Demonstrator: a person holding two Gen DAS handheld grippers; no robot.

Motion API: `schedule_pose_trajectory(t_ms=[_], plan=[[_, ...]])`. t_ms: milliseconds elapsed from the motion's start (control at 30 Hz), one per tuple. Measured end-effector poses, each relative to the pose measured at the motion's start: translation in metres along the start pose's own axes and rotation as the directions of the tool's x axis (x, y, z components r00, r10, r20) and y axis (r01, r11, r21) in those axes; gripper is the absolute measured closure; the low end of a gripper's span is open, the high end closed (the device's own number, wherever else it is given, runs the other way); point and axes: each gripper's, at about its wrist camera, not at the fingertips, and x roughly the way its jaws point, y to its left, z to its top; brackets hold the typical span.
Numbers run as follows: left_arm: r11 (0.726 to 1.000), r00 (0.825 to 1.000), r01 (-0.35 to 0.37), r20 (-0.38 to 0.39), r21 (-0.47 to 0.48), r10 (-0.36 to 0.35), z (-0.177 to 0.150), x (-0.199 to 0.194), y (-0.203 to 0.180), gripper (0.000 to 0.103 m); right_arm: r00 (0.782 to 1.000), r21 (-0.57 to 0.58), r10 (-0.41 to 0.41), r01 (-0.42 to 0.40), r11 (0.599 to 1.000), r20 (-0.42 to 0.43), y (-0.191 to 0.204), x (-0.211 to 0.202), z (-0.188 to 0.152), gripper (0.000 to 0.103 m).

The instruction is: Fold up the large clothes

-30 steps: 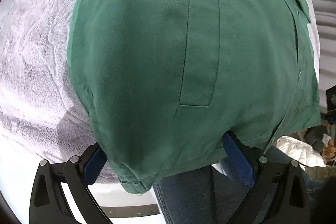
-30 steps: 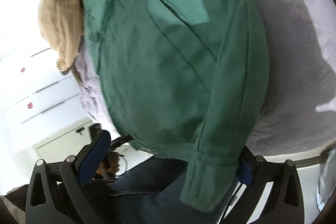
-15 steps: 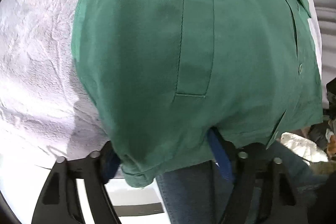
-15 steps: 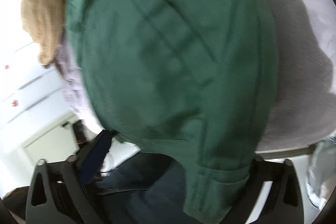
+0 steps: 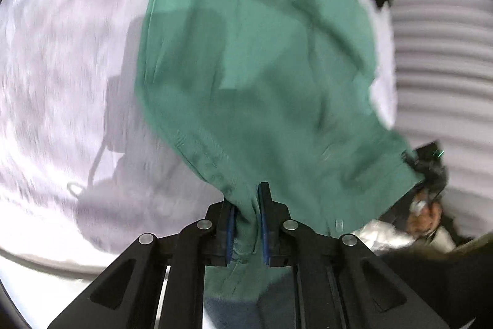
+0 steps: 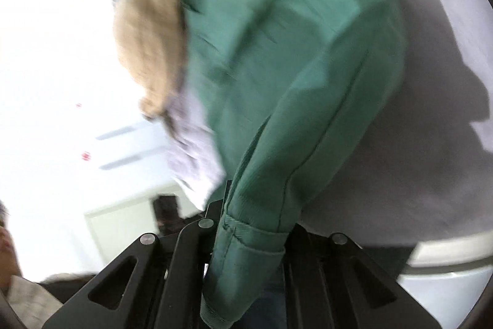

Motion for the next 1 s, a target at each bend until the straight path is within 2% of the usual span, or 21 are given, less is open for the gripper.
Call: schedule_pose_trajectory(t_ms=[67,133,167,333,400,500,567,700,733,833,1000], plan=[[0.998,0.995,0.065,0.082,-0.024,-0.063,0.023,-0.017,-0.007,0.088,0.998,-0.017,0.053,-0.053,0.998,0.027,0.015,0.002,0.016,0.093],[0.996,0.987,0.091,0.137,-0.015,-0.088,0.035,-0.026,-0.012,0.088,0.995,-0.054,0.092,-0.090,0.994,0.045,0.034,0.006,0.038,0.093],[0.994,0.981,0.105,0.164,-0.007,-0.102,0.054,-0.035,-0.014,0.088,0.994,-0.065,0.100,-0.096,0.993,0.051,0.040,0.008,0.045,0.093],[0.993,0.952,0.108,0.283,0.045,-0.117,0.121,-0.060,-0.028,0.088,0.984,-0.129,0.131,-0.115,0.985,0.124,0.075,0.014,0.110,0.093],[0.995,0.943,0.081,0.320,0.060,-0.096,0.149,-0.065,-0.033,0.088,0.974,-0.118,0.145,-0.126,0.985,0.175,0.085,0.022,0.142,0.093],[0.998,0.927,0.029,0.372,0.054,-0.047,0.197,-0.065,-0.030,0.088,0.970,-0.099,0.122,-0.103,0.990,0.213,0.090,0.034,0.187,0.093],[1.000,0.920,0.006,0.392,0.019,-0.013,0.225,-0.054,-0.021,0.088,0.972,-0.077,0.067,-0.051,0.996,0.227,0.086,0.047,0.220,0.093],[0.995,0.917,-0.076,0.387,-0.069,0.097,0.274,-0.015,-0.002,0.088,0.971,0.003,-0.036,0.036,0.999,0.236,0.055,0.077,0.271,0.093],[0.993,0.920,-0.090,0.376,-0.082,0.115,0.282,-0.005,0.002,0.088,0.972,0.026,-0.044,0.039,0.999,0.232,0.045,0.085,0.279,0.093],[0.985,0.912,-0.159,0.372,-0.061,0.170,0.293,0.012,0.003,0.088,0.970,0.060,-0.040,0.026,0.998,0.240,0.021,0.093,0.294,0.092],[0.982,0.907,-0.185,0.379,-0.033,0.183,0.287,0.010,0.000,0.087,0.973,0.043,-0.001,-0.009,0.999,0.231,0.018,0.091,0.292,0.089]])
